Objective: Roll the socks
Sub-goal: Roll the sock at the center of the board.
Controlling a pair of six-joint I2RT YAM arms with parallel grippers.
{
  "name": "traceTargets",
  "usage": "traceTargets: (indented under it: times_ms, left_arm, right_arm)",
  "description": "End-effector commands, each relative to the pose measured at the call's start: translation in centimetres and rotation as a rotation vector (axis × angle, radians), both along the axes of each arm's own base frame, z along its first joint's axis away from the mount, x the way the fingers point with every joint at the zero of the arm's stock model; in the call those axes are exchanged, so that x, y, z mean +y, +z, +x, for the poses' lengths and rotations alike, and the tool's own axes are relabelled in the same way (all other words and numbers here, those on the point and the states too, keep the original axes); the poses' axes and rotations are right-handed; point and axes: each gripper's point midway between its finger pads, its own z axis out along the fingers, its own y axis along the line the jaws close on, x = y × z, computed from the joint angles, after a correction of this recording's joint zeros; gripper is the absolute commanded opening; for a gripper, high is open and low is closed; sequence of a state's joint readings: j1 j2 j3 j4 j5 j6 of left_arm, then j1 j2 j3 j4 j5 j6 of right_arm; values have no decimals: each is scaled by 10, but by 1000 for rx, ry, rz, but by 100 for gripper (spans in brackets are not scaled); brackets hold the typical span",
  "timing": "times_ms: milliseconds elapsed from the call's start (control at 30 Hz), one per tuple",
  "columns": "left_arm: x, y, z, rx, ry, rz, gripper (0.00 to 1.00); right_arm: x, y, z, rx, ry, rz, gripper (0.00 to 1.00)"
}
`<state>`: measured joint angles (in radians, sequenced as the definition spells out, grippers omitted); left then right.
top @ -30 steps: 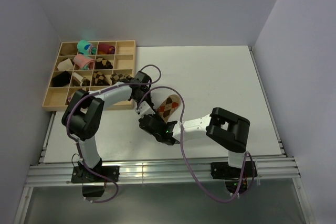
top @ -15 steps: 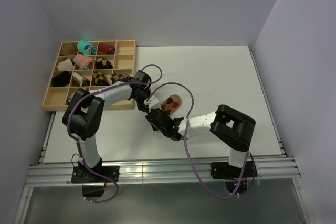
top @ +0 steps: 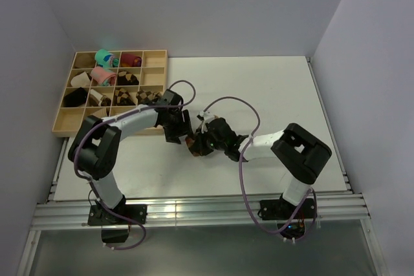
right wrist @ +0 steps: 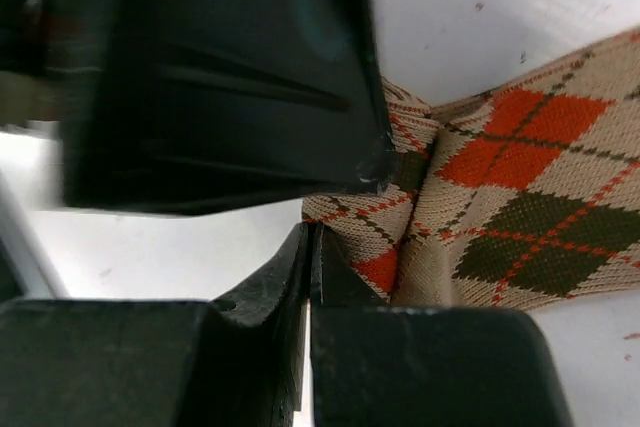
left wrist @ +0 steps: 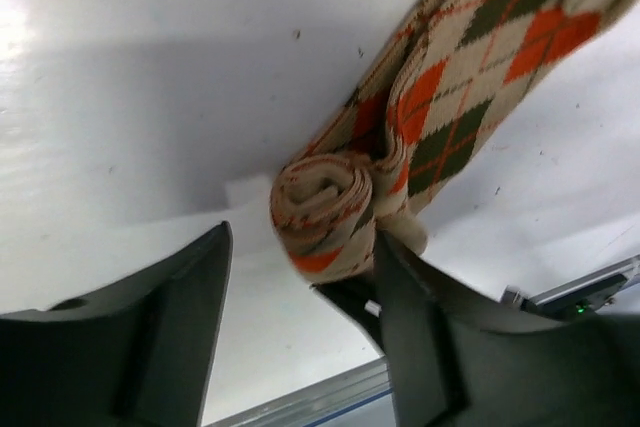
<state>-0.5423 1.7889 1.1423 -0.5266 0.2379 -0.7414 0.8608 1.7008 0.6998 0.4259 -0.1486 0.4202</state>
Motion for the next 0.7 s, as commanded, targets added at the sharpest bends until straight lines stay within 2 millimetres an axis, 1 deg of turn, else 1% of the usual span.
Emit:
traceTargets:
  times_ms: [0, 33, 67, 100, 133, 167, 200, 233, 267, 300, 333, 367, 400, 433, 467, 567, 667]
  left_arm:
    - [2, 37, 19, -136, 110, -61, 70]
    - [6, 36, 17, -141, 132, -57, 73]
    - [9, 39, 18, -155, 156, -61, 79]
    - [14, 50, 22, -191, 205, -78, 80]
    - [14, 56, 25, -220, 224, -100, 81]
    - [17, 53, 20, -219, 241, -103, 82]
    - [18, 62, 21, -242, 272, -130, 82]
    - [18, 63, 19, -244, 282, -148, 82]
    - [18, 60, 17, -253, 290, -171, 81]
    - [16, 63, 15, -251, 306, -198, 80]
    - [13, 57, 8, -229, 295, -220, 79]
    - [11, 57, 9, -233, 297, -241, 79]
    - [9, 53, 7, -217, 302, -246, 80]
    - [8, 49, 4, -206, 301, -248, 79]
    - [6, 49, 4, -209, 301, -259, 80]
    - [-3, 44, 0, -192, 296, -275, 80]
    - [-13, 38, 0, -180, 286, -277, 80]
  right_arm:
    - [-24, -36, -40, 282, 72, 21, 0]
    - [-25, -35, -39, 312, 65, 48, 0]
    - [-26, -36, -40, 332, 62, 68, 0]
    - [-23, -33, -42, 361, 93, 110, 0]
    - [-26, -32, -38, 394, 71, 140, 0]
    - [-27, -31, -39, 422, 78, 168, 0]
    - [-24, -30, -41, 450, 107, 214, 0]
    - [-27, -26, -36, 494, 85, 262, 0]
    - [-28, -25, -36, 524, 83, 292, 0]
    - [-25, -18, -30, 511, 95, 345, 0]
    - [-26, -18, -34, 579, 98, 380, 0]
    - [-30, -16, -29, 588, 84, 406, 0]
    - [-30, -12, -24, 580, 88, 436, 0]
    - [-31, -11, -24, 606, 82, 449, 0]
    - [-35, -12, -18, 610, 67, 455, 0]
    - [-42, -22, -11, 639, 38, 418, 0]
    - [-45, -28, -4, 626, 35, 384, 0]
